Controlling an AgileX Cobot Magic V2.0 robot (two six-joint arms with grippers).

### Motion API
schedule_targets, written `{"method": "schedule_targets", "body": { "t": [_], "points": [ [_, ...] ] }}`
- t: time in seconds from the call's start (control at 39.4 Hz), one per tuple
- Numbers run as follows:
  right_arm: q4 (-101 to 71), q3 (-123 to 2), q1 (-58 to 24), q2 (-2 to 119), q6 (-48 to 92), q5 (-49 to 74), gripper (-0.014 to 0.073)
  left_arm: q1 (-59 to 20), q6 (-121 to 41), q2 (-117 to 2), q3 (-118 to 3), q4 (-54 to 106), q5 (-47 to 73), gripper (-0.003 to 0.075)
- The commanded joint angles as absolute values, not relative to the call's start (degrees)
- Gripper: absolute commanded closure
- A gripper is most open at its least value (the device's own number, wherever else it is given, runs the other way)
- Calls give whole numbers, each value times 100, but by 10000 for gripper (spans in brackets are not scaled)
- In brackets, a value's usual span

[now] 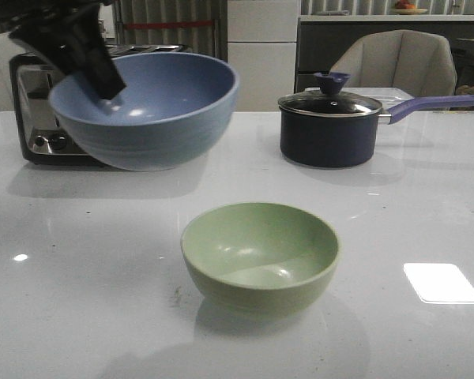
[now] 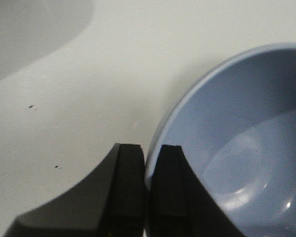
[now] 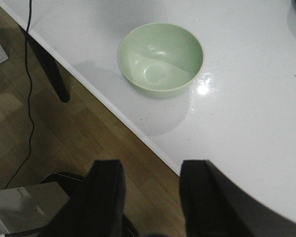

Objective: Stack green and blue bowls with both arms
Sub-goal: 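Lift the blue bowl with the left gripper and carry it over the green bowl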

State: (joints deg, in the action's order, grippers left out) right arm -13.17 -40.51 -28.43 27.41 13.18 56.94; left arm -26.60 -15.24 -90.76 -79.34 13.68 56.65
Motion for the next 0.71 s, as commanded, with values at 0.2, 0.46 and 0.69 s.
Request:
{"method": "schedule_targets", "body": {
  "t": [0.2,0.46,0.69],
  "points": [
    [-1364,-4197,-2839,2776,1371,5329,200,-3527,-1512,-9467,-8821,1590,5502,622],
    [-1364,-4197,-2839,2776,1371,5329,200,-3631,-1512,-10051,-8874,1602,5457,622],
    [-1364,-4197,-2839,2776,1371,5335,200,-3623,-1512,-10479,-8883,1580,5161,622]
  ]
}}
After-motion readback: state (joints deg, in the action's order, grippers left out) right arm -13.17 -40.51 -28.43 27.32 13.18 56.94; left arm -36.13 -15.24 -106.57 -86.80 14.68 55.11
